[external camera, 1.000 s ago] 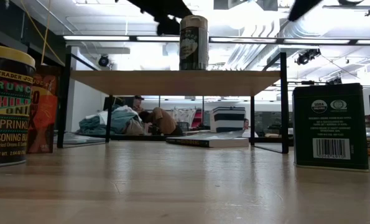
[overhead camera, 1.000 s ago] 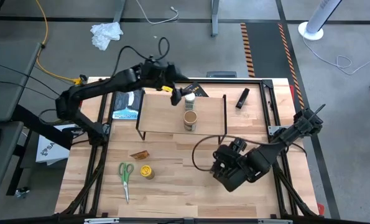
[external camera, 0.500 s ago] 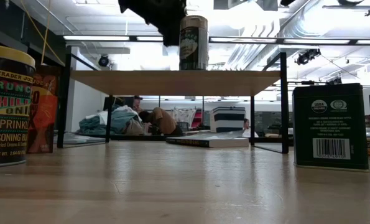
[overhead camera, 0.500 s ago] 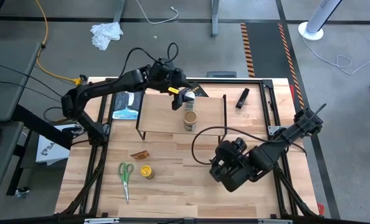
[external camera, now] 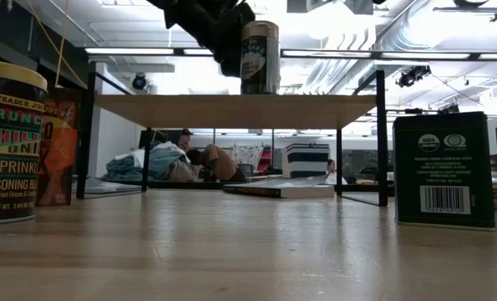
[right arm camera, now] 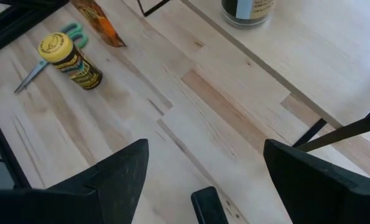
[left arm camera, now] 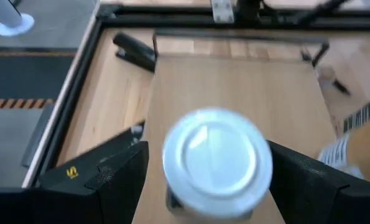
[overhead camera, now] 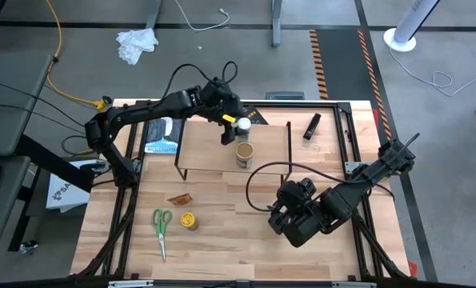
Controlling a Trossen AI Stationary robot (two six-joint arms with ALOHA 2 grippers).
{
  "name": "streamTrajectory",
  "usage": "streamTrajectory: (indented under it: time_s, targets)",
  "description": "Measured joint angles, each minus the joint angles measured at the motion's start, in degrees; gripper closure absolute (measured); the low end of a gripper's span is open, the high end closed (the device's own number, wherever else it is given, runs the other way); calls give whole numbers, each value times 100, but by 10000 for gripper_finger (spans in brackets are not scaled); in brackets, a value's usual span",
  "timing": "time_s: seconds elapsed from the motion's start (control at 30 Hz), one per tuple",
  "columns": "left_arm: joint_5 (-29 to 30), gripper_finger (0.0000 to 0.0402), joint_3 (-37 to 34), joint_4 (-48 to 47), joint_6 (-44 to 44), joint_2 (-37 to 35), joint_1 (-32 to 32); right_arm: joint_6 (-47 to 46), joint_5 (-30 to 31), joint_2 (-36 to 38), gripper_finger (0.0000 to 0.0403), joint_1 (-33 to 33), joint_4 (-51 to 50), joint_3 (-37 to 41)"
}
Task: Shelf spices
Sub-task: Remove the white seasoning bottle from the shelf
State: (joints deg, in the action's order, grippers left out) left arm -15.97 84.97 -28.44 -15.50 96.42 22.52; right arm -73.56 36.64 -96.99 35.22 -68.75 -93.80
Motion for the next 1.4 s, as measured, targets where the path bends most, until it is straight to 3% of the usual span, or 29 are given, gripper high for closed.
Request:
streamTrajectory:
  time_s: [0.37,0.47,0.63,0.73,0.93,1.07,1.23,1.4]
  targets:
    - [2,111,0,-169,-399,73,-4,26,46,0,88,0,-5,0]
    - [95,135,-1,-49,-603,165,-18,26,46,0,88,0,-7,0]
    - [96,213,-2,-35,-864,155,-20,48,46,0,88,0,-10,0]
    - [151,213,-6,-71,-873,73,-18,48,46,0,88,0,-17,0]
    - [709,213,154,52,-965,-669,2,278,66,0,88,0,-53,0]
    - [926,213,362,-527,-950,-1494,-43,312,50,0,88,-64,-239,0]
    - [1002,213,389,-1991,-167,-2660,-714,866,118,-2,88,-312,-389,2]
    - [1514,213,374,-3289,1691,-3223,-2388,1672,-24,-2,88,-741,-369,2]
